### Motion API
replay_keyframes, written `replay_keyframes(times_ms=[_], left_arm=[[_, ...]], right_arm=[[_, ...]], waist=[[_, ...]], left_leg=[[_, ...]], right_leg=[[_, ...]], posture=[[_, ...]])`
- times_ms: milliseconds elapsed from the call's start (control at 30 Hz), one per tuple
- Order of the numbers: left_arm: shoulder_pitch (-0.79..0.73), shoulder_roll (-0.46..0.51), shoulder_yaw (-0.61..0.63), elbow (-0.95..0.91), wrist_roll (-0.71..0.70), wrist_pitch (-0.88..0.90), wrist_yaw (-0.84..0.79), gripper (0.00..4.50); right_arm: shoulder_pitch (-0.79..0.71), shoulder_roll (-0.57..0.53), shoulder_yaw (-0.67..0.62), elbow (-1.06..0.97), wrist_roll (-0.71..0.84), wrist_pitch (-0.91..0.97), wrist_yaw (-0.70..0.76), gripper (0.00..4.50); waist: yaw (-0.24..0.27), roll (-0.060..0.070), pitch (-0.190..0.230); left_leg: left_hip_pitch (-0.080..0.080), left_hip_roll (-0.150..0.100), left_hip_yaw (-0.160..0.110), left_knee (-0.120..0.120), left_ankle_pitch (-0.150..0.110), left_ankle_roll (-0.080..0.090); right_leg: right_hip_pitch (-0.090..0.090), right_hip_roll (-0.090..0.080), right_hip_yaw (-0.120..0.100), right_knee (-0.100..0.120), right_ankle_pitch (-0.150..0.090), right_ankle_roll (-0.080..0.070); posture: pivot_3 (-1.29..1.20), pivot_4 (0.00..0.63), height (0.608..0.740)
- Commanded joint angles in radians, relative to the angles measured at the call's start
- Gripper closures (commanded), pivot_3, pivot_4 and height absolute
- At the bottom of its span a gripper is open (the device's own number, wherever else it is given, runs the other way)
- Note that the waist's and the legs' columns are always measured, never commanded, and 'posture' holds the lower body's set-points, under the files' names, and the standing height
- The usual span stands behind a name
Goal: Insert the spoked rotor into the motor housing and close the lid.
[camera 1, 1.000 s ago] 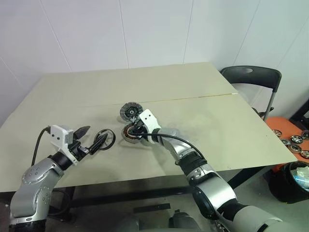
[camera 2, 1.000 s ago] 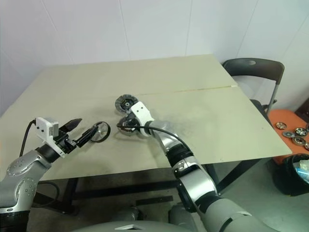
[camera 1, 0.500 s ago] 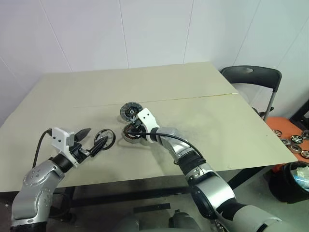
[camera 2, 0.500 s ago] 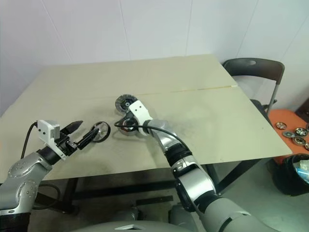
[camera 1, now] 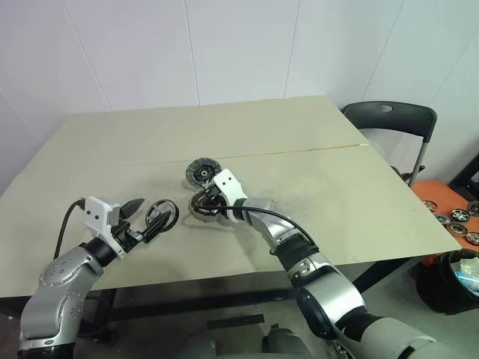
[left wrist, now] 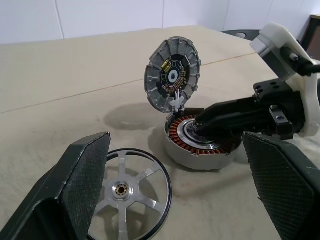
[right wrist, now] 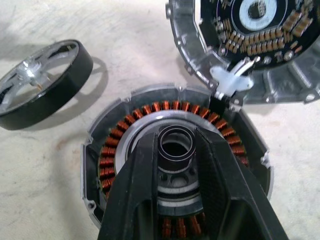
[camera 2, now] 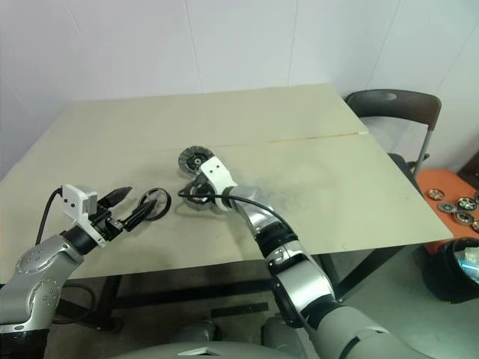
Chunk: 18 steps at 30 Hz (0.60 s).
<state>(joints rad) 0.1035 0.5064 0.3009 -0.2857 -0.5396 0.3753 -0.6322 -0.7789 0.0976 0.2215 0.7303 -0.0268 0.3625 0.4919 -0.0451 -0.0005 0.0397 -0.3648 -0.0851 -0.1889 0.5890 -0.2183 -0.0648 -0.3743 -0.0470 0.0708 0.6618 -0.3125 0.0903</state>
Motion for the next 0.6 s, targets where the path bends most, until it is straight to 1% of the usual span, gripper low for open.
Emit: replay_keyframes(times_ms=[33, 67, 133, 433, 533, 600], left_arm=[[-0.018, 0.013, 0.008, -0.050, -0.009, 0.006, 0.009, 0.00], [-0.018, 0.013, 0.008, -0.052, -0.009, 0.008, 0.010, 0.00], [-0.018, 0.012, 0.009, -0.053, -0.009, 0.011, 0.011, 0.00], [-0.003, 0.009, 0.008, -0.047, -0.005, 0.004, 0.003, 0.00], [-0.005, 0.007, 0.005, -0.048, -0.004, 0.005, 0.005, 0.00], [-0.006, 0.007, 0.004, -0.050, -0.004, 0.005, 0.007, 0.00]], right_arm=[[-0.031, 0.006, -0.004, -0.010, -0.001, -0.017, -0.005, 2.86], [-0.031, 0.006, -0.004, -0.010, -0.001, -0.018, -0.006, 2.48], [-0.032, 0.008, -0.009, -0.008, 0.004, -0.022, -0.006, 1.90], [-0.035, 0.012, -0.016, 0.000, 0.009, -0.037, -0.012, 1.90], [-0.036, 0.011, -0.016, 0.004, 0.008, -0.046, -0.013, 2.51], [-0.036, 0.009, -0.009, 0.005, 0.003, -0.057, -0.011, 3.17]], waist=[[0.000, 0.000, 0.000], [0.000, 0.000, 0.000], [0.000, 0.000, 0.000], [0.000, 0.000, 0.000], [0.000, 0.000, 0.000], [0.000, 0.000, 0.000]], left_leg=[[0.000, 0.000, 0.000, 0.000, 0.000, 0.000], [0.000, 0.000, 0.000, 0.000, 0.000, 0.000], [0.000, 0.000, 0.000, 0.000, 0.000, 0.000], [0.000, 0.000, 0.000, -0.001, 0.000, 0.000], [0.000, 0.000, 0.000, -0.002, 0.000, 0.000], [0.000, 0.000, 0.000, -0.002, 0.000, 0.000]], right_leg=[[0.000, 0.000, 0.000, 0.000, 0.000, 0.000], [0.000, 0.000, 0.000, 0.000, 0.000, 0.000], [0.000, 0.000, 0.000, 0.000, 0.000, 0.000], [0.000, 0.000, 0.000, -0.001, 0.000, 0.000], [0.000, 0.000, 0.000, -0.001, 0.000, 0.000], [0.000, 0.000, 0.000, -0.001, 0.000, 0.000]], posture=[[0.00, 0.000, 0.740], [0.00, 0.000, 0.740], [0.00, 0.000, 0.740], [0.00, 0.000, 0.740], [0.00, 0.000, 0.740], [0.00, 0.000, 0.740]])
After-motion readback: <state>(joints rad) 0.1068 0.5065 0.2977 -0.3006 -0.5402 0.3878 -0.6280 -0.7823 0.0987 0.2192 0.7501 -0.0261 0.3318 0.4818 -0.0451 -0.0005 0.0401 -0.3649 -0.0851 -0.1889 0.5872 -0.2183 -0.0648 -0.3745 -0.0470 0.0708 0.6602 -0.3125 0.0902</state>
